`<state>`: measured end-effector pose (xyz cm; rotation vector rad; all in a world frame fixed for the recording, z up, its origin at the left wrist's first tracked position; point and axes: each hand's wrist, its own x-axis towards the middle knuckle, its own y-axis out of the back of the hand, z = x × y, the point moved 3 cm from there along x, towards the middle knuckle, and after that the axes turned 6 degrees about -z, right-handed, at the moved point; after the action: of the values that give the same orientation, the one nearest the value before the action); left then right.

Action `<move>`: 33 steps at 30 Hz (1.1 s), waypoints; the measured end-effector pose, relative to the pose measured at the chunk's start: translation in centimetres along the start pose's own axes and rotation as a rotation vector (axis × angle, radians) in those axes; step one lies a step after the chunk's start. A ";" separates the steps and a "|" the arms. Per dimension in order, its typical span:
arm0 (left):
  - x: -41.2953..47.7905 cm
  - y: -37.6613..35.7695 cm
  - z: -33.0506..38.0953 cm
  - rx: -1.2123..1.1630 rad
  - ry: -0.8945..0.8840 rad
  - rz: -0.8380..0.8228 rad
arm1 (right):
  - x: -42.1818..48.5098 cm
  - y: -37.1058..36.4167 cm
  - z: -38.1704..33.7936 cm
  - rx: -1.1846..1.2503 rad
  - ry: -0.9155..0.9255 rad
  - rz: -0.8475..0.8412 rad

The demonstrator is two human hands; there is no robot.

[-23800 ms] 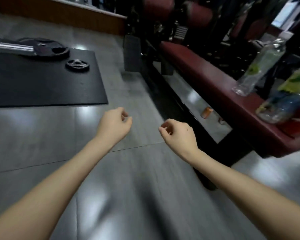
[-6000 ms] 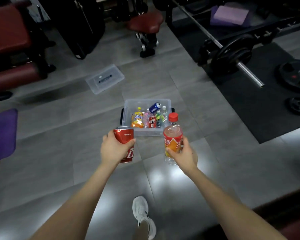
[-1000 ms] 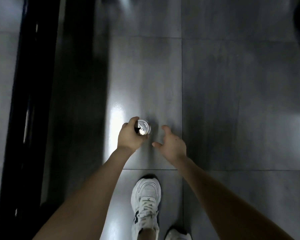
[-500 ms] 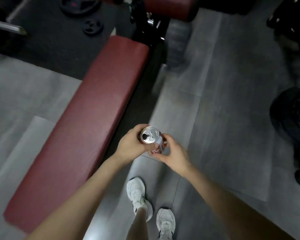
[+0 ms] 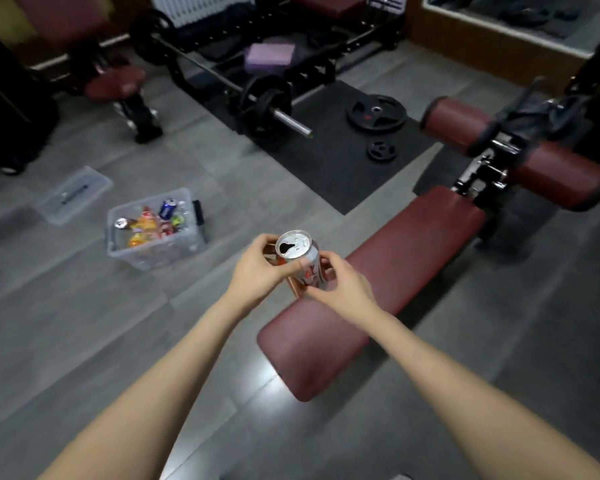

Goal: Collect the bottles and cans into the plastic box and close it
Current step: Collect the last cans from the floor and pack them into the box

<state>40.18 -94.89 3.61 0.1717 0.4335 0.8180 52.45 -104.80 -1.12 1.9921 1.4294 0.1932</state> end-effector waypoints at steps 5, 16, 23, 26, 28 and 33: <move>-2.3 16.8 -4.4 -0.045 0.021 0.102 | 3.6 -12.0 -12.7 0.031 0.050 -0.043; 4.0 42.3 -13.0 -0.042 0.060 0.127 | 16.5 -29.3 -29.5 0.085 0.102 -0.171; 18.4 54.3 -18.3 -0.063 0.123 0.037 | 32.9 -37.2 -34.4 0.062 0.033 -0.208; 24.9 60.0 -21.7 -0.095 0.180 -0.003 | 40.8 -40.5 -35.7 0.040 -0.057 -0.232; 28.5 64.1 -24.8 -0.112 0.268 0.067 | 45.4 -42.4 -35.9 0.040 -0.143 -0.211; 36.1 72.2 -32.2 -0.115 0.381 0.075 | 55.0 -47.8 -35.2 -0.051 -0.352 -0.180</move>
<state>-0.40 -20.05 -13.88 -0.0785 0.7392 0.9503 19.37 -32.57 -16.44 1.7400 1.3478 -0.1901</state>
